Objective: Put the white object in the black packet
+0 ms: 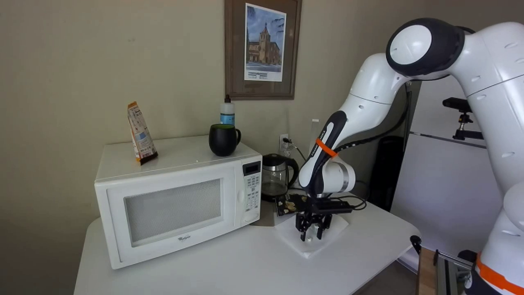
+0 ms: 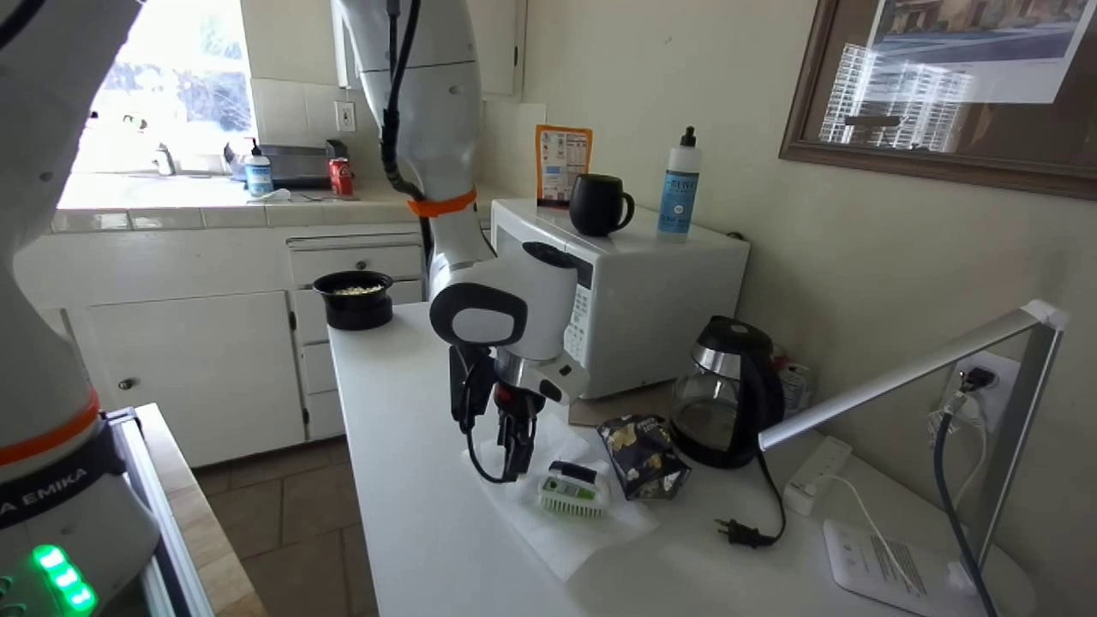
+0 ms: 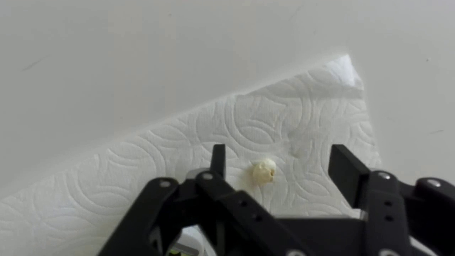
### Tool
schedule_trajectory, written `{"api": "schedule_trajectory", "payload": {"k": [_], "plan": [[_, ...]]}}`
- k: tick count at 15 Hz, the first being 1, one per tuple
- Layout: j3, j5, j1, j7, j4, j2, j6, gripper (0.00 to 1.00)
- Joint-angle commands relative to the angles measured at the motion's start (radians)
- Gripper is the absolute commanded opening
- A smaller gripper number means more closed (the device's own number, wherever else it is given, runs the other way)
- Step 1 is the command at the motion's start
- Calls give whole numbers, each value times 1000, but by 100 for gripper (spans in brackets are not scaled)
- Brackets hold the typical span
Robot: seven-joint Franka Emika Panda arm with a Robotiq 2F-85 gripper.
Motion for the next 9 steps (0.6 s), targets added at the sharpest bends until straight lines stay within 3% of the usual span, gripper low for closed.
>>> {"api": "schedule_trajectory", "payload": {"k": [1,6,9], "plan": [[17,21,-17,-27,24,39,16,57],[17,17,-18,-29,36,50,17,58],[18,16,-18,-32,37,50,20,47]]}}
